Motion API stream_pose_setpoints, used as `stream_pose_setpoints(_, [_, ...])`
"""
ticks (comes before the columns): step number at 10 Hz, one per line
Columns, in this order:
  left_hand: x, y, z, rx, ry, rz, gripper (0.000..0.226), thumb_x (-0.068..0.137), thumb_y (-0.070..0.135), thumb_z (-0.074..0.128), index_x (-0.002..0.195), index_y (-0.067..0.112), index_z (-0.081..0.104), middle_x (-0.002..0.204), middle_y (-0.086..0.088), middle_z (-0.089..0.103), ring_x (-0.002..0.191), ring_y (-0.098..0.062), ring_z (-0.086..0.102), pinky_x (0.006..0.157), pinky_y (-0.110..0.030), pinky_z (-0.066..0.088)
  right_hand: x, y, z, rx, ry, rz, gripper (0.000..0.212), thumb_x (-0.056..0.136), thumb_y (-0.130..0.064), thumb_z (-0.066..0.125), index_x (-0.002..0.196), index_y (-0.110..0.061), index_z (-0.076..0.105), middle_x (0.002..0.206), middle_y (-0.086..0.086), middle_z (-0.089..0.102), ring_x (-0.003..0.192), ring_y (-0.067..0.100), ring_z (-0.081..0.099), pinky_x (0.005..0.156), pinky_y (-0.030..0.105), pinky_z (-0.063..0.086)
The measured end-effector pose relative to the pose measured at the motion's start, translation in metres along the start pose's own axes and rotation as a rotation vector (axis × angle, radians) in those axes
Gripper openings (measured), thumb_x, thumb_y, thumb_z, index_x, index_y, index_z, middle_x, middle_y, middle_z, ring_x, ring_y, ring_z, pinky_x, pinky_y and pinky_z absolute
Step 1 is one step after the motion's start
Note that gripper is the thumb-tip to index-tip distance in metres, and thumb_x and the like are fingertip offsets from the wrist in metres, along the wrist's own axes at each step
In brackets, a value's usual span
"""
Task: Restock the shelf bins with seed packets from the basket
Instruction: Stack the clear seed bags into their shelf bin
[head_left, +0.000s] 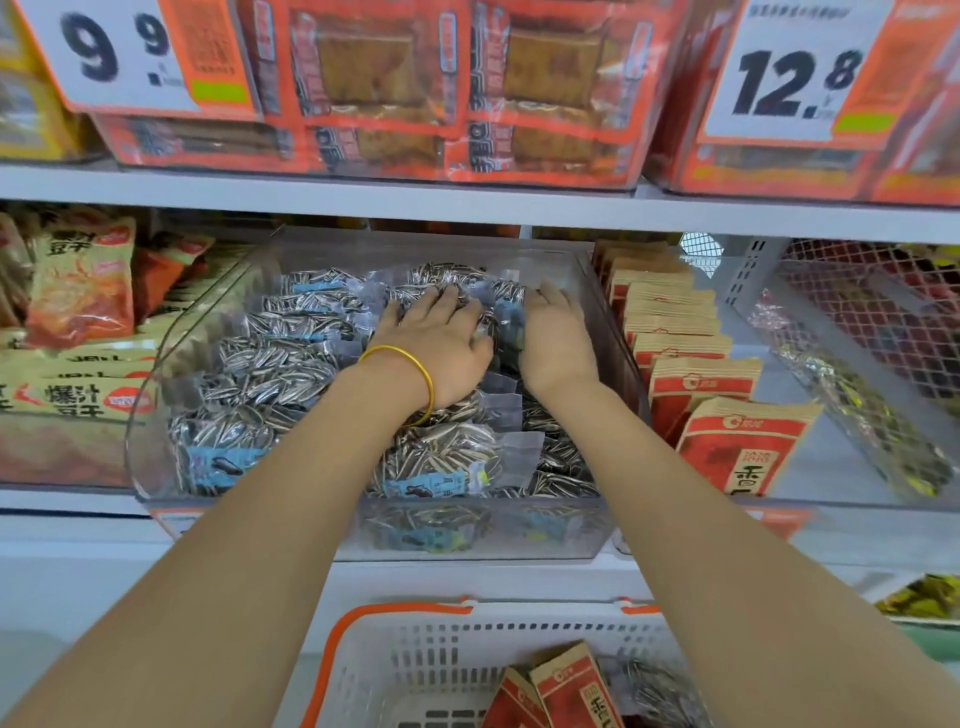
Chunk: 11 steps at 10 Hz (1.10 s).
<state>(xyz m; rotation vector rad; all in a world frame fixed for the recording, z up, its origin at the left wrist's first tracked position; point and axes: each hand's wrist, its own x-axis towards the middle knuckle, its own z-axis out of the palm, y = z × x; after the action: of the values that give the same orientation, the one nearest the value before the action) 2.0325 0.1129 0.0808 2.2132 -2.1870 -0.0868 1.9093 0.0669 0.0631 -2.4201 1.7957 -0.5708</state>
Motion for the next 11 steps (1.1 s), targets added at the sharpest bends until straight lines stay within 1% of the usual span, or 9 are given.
stream_pose_setpoints(1, [0.0,0.0,-0.001,-0.002,0.0,-0.001,0.055,0.099,0.043,0.015,0.15,0.026,0.006,0.159,0.001,-0.005,0.146,-0.017,-0.006,0.118,-0.047,-0.002,0.01,0.001,-0.001,0.115,0.014,0.04,0.05,0.088,0.003,0.054,0.136,-0.002,0.042,0.149,0.016,0.033,0.14,0.03,0.024,0.114,0.032,0.023])
stream_pose_setpoints(2, [-0.002,0.001,-0.002,-0.006,0.004,0.0,0.055,0.099,0.043,0.016,0.15,0.026,0.008,0.159,0.001,-0.004,0.146,-0.017,-0.005,0.118,-0.047,-0.001,0.018,-0.003,-0.007,0.143,0.088,0.125,0.042,0.087,0.003,0.056,0.128,-0.003,0.051,0.139,0.015,0.043,0.128,0.031,0.039,0.104,0.032,0.036])
stream_pose_setpoints(3, [-0.004,0.002,-0.003,-0.006,0.011,0.006,0.054,0.099,0.043,0.016,0.15,0.025,0.009,0.159,0.0,-0.002,0.146,-0.017,-0.004,0.118,-0.047,0.0,0.024,-0.006,-0.014,-0.016,0.033,0.115,0.039,0.086,0.003,0.057,0.125,-0.003,0.052,0.141,0.017,0.034,0.129,0.033,0.033,0.101,0.036,0.038])
stream_pose_setpoints(4, [-0.005,0.002,-0.003,-0.011,0.008,0.005,0.054,0.099,0.043,0.017,0.149,0.025,0.01,0.159,0.001,-0.002,0.146,-0.017,-0.004,0.118,-0.046,-0.001,0.025,-0.005,-0.014,-0.09,-0.03,0.103,0.049,0.085,0.004,0.055,0.132,-0.001,0.042,0.14,0.018,0.035,0.13,0.036,0.032,0.097,0.039,0.042])
stream_pose_setpoints(5, [-0.006,0.002,-0.003,-0.023,0.005,0.001,0.054,0.099,0.042,0.018,0.149,0.025,0.01,0.159,0.001,-0.002,0.146,-0.016,-0.005,0.118,-0.047,-0.001,0.024,-0.004,-0.011,-0.088,0.02,0.063,0.062,0.08,0.01,0.056,0.135,-0.005,0.033,0.135,0.019,0.042,0.126,0.038,0.038,0.088,0.041,0.045])
stream_pose_setpoints(6, [-0.006,0.002,-0.003,-0.025,0.009,0.001,0.054,0.099,0.043,0.018,0.149,0.025,0.011,0.159,0.001,-0.002,0.146,-0.017,-0.005,0.117,-0.047,-0.002,0.028,-0.004,-0.014,-0.117,0.078,0.033,0.066,0.078,0.009,0.059,0.135,-0.007,0.031,0.133,0.019,0.041,0.126,0.04,0.037,0.083,0.042,0.048])
stream_pose_setpoints(8, [-0.006,0.001,-0.001,-0.032,0.029,0.005,0.054,0.099,0.043,0.018,0.149,0.025,0.012,0.159,0.002,-0.001,0.146,-0.016,-0.004,0.116,-0.047,-0.002,0.031,-0.008,-0.01,-0.207,0.022,0.057,0.072,0.077,0.001,0.067,0.139,-0.005,0.03,0.137,0.021,0.037,0.131,0.043,0.029,0.087,0.044,0.048])
stream_pose_setpoints(10, [-0.004,0.001,0.0,-0.027,0.03,-0.001,0.054,0.098,0.043,0.018,0.149,0.025,0.012,0.159,0.001,0.0,0.146,-0.016,-0.004,0.116,-0.047,-0.002,0.031,-0.009,-0.022,-0.117,0.003,0.091,0.048,0.084,0.006,0.053,0.131,0.002,0.043,0.134,0.019,0.042,0.128,0.038,0.034,0.094,0.041,0.044])
stream_pose_setpoints(11, [-0.003,0.001,-0.001,-0.03,0.032,-0.006,0.054,0.098,0.043,0.02,0.149,0.024,0.013,0.159,0.001,0.001,0.146,-0.017,-0.003,0.116,-0.048,-0.001,0.017,-0.01,-0.027,-0.055,0.077,0.045,0.047,0.083,0.007,0.051,0.129,0.002,0.044,0.135,0.019,0.044,0.129,0.035,0.037,0.1,0.037,0.038])
